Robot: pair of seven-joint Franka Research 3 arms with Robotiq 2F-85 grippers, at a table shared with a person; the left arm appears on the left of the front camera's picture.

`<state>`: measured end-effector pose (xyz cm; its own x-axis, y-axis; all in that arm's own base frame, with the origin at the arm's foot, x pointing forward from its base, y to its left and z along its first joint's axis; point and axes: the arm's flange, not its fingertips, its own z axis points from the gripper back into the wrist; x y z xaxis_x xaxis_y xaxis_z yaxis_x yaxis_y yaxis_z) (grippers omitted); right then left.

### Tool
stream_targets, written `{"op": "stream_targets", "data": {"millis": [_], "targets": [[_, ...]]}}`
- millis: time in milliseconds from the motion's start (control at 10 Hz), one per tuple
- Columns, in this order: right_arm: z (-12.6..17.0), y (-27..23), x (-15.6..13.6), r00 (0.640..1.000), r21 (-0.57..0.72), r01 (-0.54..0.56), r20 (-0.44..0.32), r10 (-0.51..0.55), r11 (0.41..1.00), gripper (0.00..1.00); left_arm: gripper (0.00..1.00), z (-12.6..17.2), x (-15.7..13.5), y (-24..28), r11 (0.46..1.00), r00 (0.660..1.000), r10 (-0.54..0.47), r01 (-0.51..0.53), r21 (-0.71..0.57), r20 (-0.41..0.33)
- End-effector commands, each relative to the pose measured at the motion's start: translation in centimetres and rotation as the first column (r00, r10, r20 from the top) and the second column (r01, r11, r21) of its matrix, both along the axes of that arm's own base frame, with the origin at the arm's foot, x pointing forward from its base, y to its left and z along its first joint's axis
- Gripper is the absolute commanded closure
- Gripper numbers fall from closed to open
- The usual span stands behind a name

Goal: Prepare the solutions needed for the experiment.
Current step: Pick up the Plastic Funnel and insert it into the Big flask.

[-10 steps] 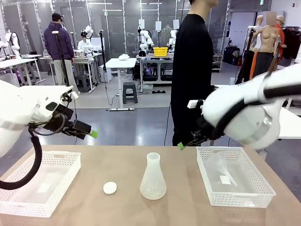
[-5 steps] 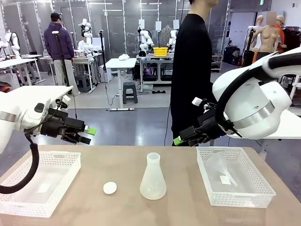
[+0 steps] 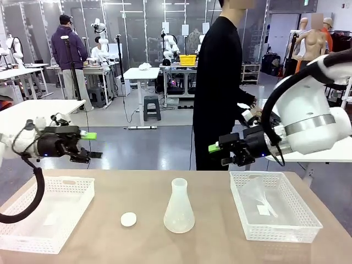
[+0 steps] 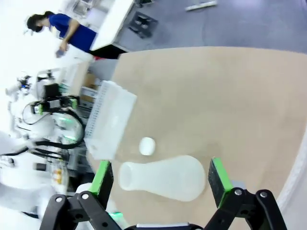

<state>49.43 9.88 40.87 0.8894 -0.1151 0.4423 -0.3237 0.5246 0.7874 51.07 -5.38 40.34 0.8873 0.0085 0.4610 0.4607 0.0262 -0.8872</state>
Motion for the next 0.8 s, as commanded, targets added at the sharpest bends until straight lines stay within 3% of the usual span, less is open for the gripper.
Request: {"op": "stream_targets", "data": {"millis": [0, 100, 200, 300, 400, 700], "targets": [[-1.6, -1.1, 1.0, 0.995, 0.149, 0.029, -0.098, -0.014, 0.988, 0.0, 0.0, -1.3, 2.0, 1.7, 0.989, 0.996, -0.062, 0.053, -0.138, -0.065], [-1.6, -1.5, 1.1, 0.984, 0.256, 0.013, -0.177, 0.033, 0.967, 0.0, 0.0, -1.0, 1.9, 1.8, 0.993, 0.993, -0.025, 0.012, -0.117, -0.116], [-1.5, -1.4, 1.0, 0.977, 0.316, 0.011, -0.206, 0.057, 0.949, 0.0, 0.0, -0.8, 1.6, 1.3, 0.995, 0.986, -0.026, 0.009, -0.103, -0.164], [-1.2, -1.2, 1.0, 0.966, 0.427, 0.023, -0.242, 0.09, 0.904, 0.0, 0.0, -0.9, 1.7, 0.8, 0.993, 0.985, -0.045, 0.026, -0.113, -0.167], [-1.2, -1.1, 1.1, 0.958, 0.454, 0.074, -0.28, 0.063, 0.888, 0.0, 0.0, -1.1, 1.8, 0.6, 0.994, 0.981, -0.04, 0.019, -0.108, -0.189], [-1.3, -1.7, 1.0, 0.939, 0.492, 0.081, -0.329, 0.099, 0.867, 0.0, 0.0, -1.7, 1.4, -0.2, 0.999, 0.976, -0.051, 0.046, -0.027, -0.213]]}}
